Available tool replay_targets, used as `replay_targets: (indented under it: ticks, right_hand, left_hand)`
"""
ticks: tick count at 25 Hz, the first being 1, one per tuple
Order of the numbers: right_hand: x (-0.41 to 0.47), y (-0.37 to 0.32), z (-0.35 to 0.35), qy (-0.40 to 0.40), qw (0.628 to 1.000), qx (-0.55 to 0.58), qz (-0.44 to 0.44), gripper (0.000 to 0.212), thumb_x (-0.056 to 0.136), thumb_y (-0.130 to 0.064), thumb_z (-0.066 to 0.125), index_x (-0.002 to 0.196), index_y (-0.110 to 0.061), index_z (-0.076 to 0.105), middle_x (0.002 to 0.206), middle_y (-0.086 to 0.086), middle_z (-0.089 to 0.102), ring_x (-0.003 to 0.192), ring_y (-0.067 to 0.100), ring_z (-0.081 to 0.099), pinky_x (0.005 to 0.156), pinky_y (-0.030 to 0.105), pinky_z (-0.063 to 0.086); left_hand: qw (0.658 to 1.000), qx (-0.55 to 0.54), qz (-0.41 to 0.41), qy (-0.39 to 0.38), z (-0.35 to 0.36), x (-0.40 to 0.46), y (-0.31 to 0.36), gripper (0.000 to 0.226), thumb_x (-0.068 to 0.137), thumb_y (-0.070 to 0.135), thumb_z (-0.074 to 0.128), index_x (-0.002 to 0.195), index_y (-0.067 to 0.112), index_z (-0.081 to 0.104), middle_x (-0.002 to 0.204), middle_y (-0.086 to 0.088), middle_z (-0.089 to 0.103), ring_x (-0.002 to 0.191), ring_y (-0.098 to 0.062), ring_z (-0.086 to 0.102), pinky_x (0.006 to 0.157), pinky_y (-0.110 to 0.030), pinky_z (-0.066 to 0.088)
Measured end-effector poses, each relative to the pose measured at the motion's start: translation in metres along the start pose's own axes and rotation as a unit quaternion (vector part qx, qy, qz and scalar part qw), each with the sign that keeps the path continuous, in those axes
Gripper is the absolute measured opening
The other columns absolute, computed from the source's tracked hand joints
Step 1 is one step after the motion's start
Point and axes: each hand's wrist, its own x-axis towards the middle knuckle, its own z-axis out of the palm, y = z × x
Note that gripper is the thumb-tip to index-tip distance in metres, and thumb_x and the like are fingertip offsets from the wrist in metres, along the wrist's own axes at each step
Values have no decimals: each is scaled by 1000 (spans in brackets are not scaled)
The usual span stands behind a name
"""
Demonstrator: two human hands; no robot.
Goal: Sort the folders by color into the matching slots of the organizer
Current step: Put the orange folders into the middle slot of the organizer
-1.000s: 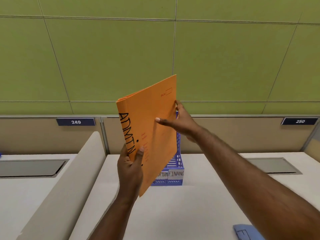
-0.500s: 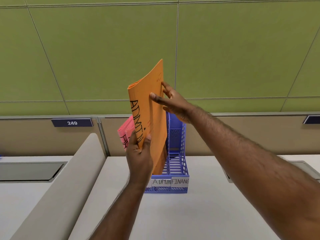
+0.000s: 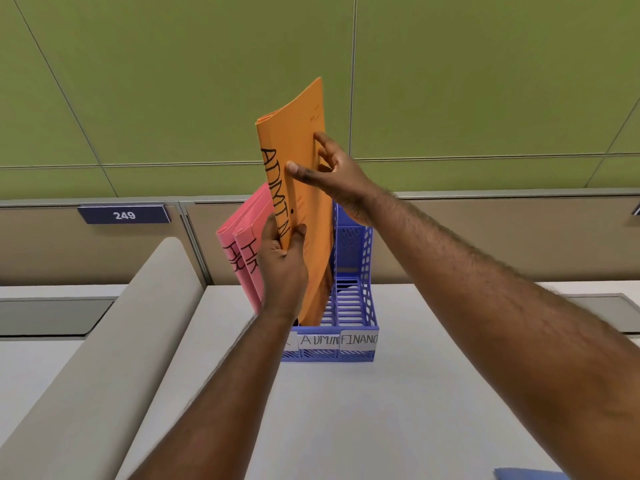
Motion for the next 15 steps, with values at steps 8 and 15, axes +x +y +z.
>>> replay_targets:
  ticks: [8,15]
  right_hand:
    - [-5,-8,4,-1,973,-151,-172,126,55,-47,89,152,-37,10,163,2,6,149,24,8,115,53,28]
    - [-8,-2,10,15,955,-225,-193,98,56,-47,88,140,-35,40,160,16,12,149,31,11,104,57,42]
  left_hand:
    - [999,-1,1,-33,5,13,-41,40,97,26,55,136,21,48,129,-4,63,120,-17,59,96,-39,53]
    - [999,36,-11,10,15,10,-64,47,97,28,55,140,11,44,133,-11,60,123,-25,56,101,-52,47]
